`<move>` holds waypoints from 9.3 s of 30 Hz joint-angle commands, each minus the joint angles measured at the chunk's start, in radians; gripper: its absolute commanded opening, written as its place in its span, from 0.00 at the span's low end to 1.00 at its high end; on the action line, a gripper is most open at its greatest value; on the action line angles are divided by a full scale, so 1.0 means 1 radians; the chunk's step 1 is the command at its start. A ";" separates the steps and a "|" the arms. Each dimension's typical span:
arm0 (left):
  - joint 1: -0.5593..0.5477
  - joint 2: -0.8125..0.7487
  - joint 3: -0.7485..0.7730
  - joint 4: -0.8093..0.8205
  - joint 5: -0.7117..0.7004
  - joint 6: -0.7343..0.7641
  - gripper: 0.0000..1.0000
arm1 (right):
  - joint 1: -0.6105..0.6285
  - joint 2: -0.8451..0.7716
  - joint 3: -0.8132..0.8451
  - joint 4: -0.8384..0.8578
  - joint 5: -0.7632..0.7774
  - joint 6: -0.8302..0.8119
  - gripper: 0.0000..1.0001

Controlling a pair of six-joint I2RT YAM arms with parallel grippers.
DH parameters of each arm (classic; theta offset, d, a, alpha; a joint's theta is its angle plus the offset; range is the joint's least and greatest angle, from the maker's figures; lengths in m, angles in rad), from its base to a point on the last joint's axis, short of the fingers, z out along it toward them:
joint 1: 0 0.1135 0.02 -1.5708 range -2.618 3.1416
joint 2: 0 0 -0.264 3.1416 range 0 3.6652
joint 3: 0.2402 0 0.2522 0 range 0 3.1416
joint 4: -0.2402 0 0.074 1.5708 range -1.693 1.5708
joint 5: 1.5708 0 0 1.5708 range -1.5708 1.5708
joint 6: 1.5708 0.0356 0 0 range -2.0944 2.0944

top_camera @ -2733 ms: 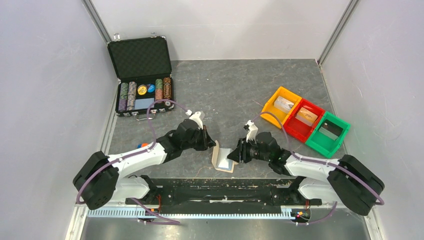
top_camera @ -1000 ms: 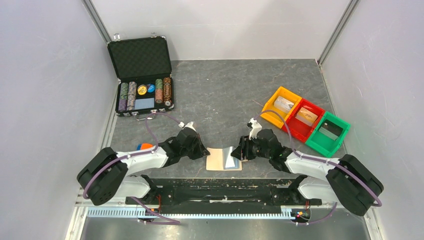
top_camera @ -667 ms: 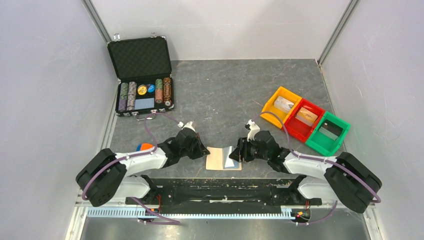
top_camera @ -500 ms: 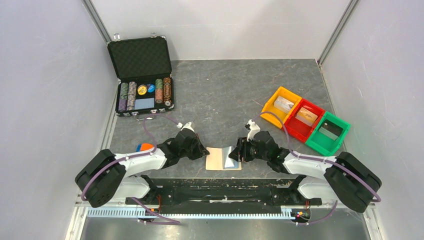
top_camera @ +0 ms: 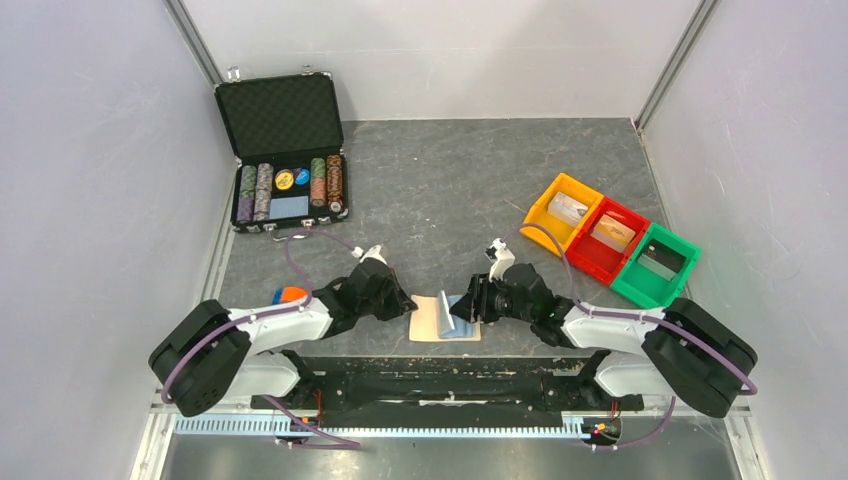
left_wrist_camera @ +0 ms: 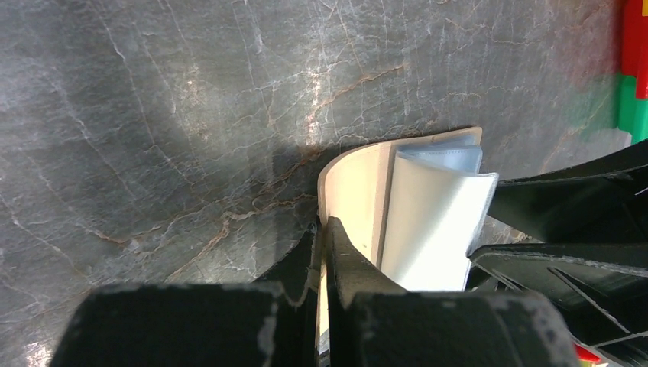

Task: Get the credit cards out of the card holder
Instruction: Remove the credit card from the card holder, then place the credit card in the storage box.

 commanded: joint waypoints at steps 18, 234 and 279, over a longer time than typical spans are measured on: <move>0.000 -0.034 -0.005 0.051 0.006 -0.051 0.06 | 0.044 0.098 0.061 0.222 -0.109 0.055 0.33; 0.008 -0.187 0.048 0.245 0.655 0.170 0.02 | -0.361 -0.270 0.175 -0.118 -0.846 -0.348 0.38; 0.008 -0.131 0.099 0.227 0.764 0.194 0.02 | -0.233 -0.122 0.171 0.007 -0.919 -0.362 0.12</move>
